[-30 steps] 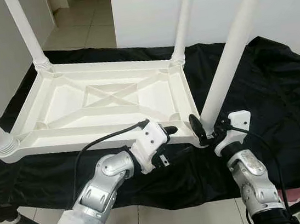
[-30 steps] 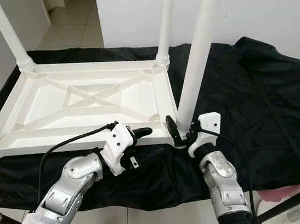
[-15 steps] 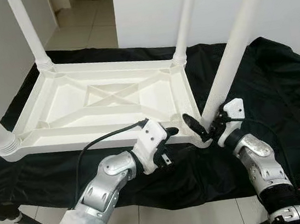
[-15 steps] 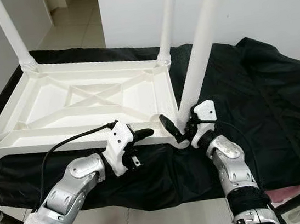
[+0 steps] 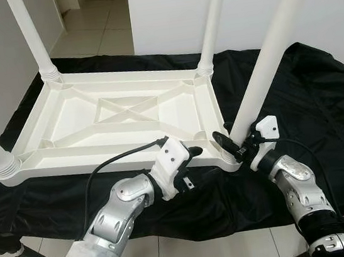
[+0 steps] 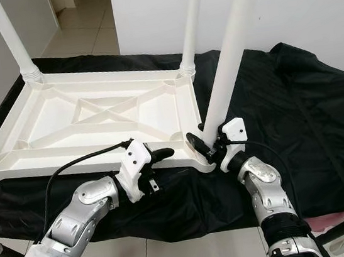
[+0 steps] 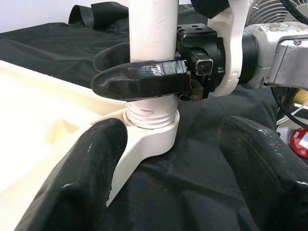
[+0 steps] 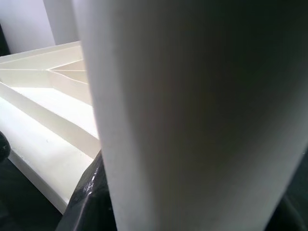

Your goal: Building children table

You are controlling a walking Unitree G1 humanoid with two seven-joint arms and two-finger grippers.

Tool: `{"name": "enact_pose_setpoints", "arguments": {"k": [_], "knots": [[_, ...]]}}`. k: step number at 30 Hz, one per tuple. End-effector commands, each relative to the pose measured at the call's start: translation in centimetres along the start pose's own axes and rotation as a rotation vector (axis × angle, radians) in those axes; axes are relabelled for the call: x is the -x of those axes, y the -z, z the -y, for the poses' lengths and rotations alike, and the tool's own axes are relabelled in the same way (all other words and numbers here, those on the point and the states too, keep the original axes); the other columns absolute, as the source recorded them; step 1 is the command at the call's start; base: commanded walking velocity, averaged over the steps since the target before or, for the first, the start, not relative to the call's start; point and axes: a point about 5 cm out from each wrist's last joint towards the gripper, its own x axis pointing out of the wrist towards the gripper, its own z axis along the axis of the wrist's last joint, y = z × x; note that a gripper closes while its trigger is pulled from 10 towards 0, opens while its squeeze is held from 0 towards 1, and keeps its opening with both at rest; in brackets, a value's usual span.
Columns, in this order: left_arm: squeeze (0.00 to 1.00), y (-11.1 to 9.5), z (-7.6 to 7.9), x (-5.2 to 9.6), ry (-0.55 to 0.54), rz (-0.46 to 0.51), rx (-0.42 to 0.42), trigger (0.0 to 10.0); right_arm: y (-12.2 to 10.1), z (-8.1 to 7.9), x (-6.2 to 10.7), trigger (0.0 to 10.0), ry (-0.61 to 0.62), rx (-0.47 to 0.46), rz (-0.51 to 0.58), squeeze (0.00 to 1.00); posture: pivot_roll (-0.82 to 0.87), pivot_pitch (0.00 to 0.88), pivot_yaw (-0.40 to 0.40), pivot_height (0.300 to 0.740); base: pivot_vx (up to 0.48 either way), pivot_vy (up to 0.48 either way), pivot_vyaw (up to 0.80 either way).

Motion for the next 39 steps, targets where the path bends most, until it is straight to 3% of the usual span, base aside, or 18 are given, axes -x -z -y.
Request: {"name": "enact_pose_setpoints", "arguments": {"k": [1,9,16,18,19,20,23,26,29,32,33,39], "knots": [[0.0,-0.1,0.6,-0.2,0.106,-0.002,0.002,10.0,0.8,-0.3,0.5,10.0,-0.006,-0.023,-0.02,0.0,-0.02,0.0,-0.056,0.74,0.0,0.0,0.0],[0.0,-0.1,0.7,-0.1,0.113,-0.005,0.002,10.0,0.9,-0.4,1.1,10.0,0.013,-0.021,-0.021,0.0,-0.03,0.0,-0.049,0.74,0.0,0.0,0.0],[0.0,0.0,0.8,0.0,0.117,-0.011,0.006,10.0,0.4,-0.4,1.3,10.0,0.128,-0.049,0.006,0.0,-0.04,0.0,-0.051,0.74,0.0,0.0,0.0],[0.0,0.0,0.8,0.0,0.118,-0.01,0.008,10.0,0.2,-0.6,1.2,10.0,0.191,-0.02,-0.002,0.0,-0.04,0.0,-0.054,0.74,0.0,0.0,0.0],[0.0,0.0,0.9,0.0,0.116,-0.011,0.009,10.0,0.6,-0.6,1.1,10.0,0.277,0.015,-0.064,0.0,-0.04,0.0,-0.055,0.74,0.0,0.0,0.0],[0.0,0.0,0.9,0.0,0.116,-0.011,0.009,10.0,0.6,-0.6,1.1,10.0,0.277,0.015,-0.064,0.0,-0.04,0.0,-0.055,0.74,0.0,0.0,0.0],[0.0,0.1,0.9,0.0,0.113,-0.008,0.012,10.0,0.1,-1.1,0.8,10.0,0.354,-0.028,0.003,0.0,-0.04,0.0,-0.064,0.74,0.0,0.0,0.0],[0.0,0.1,0.9,-0.1,0.112,-0.008,0.013,10.0,-0.1,-1.3,0.8,10.0,0.375,-0.022,0.011,0.0,-0.04,0.0,-0.064,0.74,0.0,0.0,0.0],[0.0,0.1,1.0,-0.1,0.109,-0.005,0.015,10.0,0.0,-1.7,0.6,10.0,0.518,-0.057,0.002,0.0,-0.04,0.0,-0.068,0.74,0.0,0.0,0.0],[0.0,0.1,1.0,-0.1,0.109,-0.005,0.015,10.0,0.1,-1.8,0.5,10.0,0.56,-0.071,-0.006,0.0,-0.04,0.0,-0.068,0.74,0.0,0.0,0.0],[0.0,0.1,1.0,-0.1,0.105,-0.006,0.013,10.0,0.2,-2.1,0.4,10.0,0.718,-0.074,-0.017,0.0,-0.03,0.0,-0.07,0.74,0.0,0.0,0.0],[0.0,-0.1,0.7,-0.2,0.098,-0.002,0.01,10.0,0.6,-2.9,0.3,10.0,0.871,-0.045,-0.05,0.0,-0.03,0.0,-0.063,0.74,0.0,0.0,0.0]]}}
